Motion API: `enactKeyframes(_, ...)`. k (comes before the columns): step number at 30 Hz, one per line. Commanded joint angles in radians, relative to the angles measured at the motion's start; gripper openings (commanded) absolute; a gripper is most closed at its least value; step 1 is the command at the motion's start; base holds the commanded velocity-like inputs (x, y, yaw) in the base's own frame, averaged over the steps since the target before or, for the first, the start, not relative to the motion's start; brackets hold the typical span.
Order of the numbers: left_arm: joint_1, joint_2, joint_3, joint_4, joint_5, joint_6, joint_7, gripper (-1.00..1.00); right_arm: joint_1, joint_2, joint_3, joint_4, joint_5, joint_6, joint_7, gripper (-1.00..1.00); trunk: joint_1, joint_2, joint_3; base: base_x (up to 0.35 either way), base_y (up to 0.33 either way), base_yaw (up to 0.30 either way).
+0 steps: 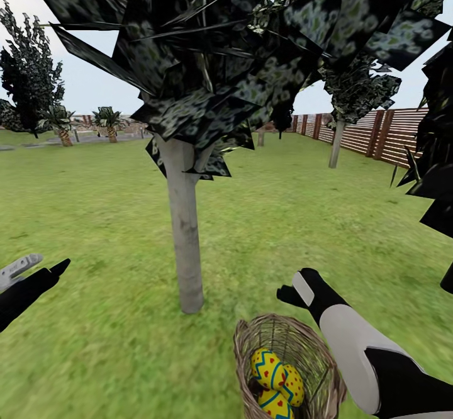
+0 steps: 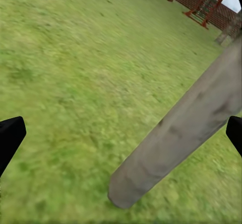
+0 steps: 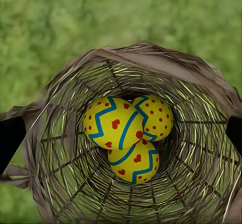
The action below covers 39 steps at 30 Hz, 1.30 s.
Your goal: Take the three Easter eggs out of the wicker basket on the lawn in the garden, then place them on the lawn next to a single tree (choose any tree) so that all three eggs are next to the same tree and none are left in the basket.
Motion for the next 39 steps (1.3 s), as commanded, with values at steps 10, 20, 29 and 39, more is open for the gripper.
enactKeyframes(10,-0.001,0.000,0.000,-0.002,0.009,0.004,0.007,1.00,0.000,-0.001,-0.004,-0.001,-0.020,0.009,-0.013,1.00,0.000,-0.001,-0.001,0.001,0.034,0.000)
enactKeyframes(20,-0.001,0.000,0.000,0.000,0.009,0.004,0.008,1.00,0.000,0.001,-0.001,0.015,-0.019,0.044,-0.020,1.00,0.000,-0.001,-0.001,0.000,0.006,0.000)
enactKeyframes(29,-0.001,0.000,0.000,0.000,0.011,0.005,0.007,1.00,0.000,0.002,0.004,0.089,-0.018,0.049,-0.050,1.00,0.000,-0.001,-0.001,0.000,0.025,0.000)
enactKeyframes(39,-0.001,0.001,0.002,0.000,0.011,0.005,0.006,1.00,0.000,0.009,0.009,0.113,-0.009,0.052,-0.056,1.00,0.000,-0.001,-0.001,0.000,0.042,0.000)
